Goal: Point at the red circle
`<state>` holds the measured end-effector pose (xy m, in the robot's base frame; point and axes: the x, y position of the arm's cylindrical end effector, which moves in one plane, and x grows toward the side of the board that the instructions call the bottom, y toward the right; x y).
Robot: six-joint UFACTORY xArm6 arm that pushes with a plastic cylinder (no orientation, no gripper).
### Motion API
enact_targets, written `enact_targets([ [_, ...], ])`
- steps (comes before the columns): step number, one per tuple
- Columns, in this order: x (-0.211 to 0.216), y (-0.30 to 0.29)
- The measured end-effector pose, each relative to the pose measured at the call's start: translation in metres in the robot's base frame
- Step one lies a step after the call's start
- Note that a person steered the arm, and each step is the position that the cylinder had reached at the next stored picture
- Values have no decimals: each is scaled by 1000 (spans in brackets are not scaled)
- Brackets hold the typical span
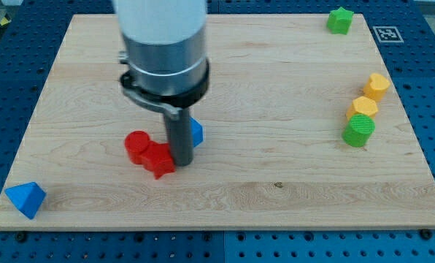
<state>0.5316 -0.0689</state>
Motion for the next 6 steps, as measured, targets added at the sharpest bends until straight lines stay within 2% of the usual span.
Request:
enact_targets([
  [3,9,-95],
  [4,9,-96],
  [5,2,-62],
  [6,-35,-45],
])
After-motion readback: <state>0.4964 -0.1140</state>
